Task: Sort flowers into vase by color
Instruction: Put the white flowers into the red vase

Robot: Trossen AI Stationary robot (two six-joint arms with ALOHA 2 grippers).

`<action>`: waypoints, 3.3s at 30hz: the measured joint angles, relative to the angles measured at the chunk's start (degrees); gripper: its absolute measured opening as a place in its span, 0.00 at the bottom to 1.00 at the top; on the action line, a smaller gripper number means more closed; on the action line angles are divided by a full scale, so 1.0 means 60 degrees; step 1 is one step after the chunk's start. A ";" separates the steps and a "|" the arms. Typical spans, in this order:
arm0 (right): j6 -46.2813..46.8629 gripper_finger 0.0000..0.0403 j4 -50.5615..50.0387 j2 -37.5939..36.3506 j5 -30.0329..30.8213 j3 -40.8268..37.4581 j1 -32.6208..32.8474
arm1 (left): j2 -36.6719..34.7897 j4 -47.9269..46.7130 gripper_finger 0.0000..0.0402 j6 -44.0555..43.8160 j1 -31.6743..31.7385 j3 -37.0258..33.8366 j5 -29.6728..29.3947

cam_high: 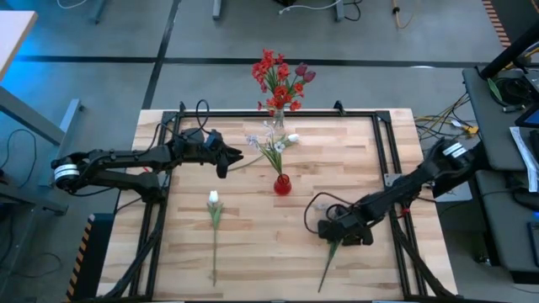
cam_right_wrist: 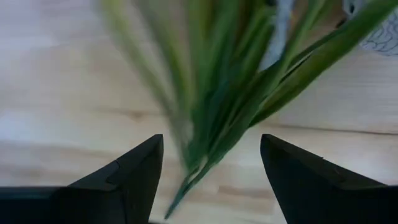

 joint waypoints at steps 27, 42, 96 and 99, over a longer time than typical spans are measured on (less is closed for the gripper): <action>-0.2353 0.04 -0.3621 -0.0872 0.2840 0.2133 -0.0388 | 0.0011 0.0030 0.28 0.0054 0.0000 -0.0029 0.0073; -0.6113 0.03 -0.4494 -0.2586 0.7174 0.3080 -0.1542 | 0.0000 0.0106 0.28 -0.0016 0.0000 -0.0029 0.0079; -1.9272 0.03 0.7048 -0.5492 0.3957 -0.1624 -0.5027 | -0.0732 -0.0033 0.28 -0.0379 0.0029 0.0743 0.0237; -1.9388 0.03 0.7362 -0.5226 0.3919 -0.1716 -0.5174 | -0.0736 -0.0017 0.28 -0.0379 0.0029 0.0743 0.0237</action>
